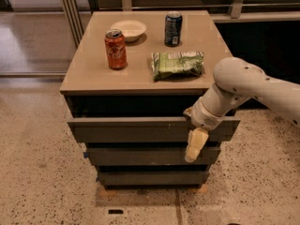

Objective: Open top drawer

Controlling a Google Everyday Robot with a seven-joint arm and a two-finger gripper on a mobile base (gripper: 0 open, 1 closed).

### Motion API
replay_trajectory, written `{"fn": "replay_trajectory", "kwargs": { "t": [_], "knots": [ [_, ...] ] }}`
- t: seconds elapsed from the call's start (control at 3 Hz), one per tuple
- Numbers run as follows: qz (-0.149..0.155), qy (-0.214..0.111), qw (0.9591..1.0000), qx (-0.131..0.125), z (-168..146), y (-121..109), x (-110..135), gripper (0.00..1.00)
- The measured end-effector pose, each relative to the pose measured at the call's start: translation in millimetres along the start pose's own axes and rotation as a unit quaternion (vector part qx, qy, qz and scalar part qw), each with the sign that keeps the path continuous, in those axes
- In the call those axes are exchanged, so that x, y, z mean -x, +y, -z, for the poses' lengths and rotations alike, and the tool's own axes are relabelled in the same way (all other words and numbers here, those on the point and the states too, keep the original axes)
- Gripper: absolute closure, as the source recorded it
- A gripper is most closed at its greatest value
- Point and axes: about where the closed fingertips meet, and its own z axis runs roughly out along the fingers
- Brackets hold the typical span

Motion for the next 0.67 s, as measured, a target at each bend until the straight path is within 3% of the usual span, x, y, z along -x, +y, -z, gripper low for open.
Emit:
{"fn": "replay_trajectory", "kwargs": {
  "t": [0.67],
  "knots": [
    [-0.018,0.008,0.9979,0.062,16.5,51.1,-8.8,0.0]
  ]
}}
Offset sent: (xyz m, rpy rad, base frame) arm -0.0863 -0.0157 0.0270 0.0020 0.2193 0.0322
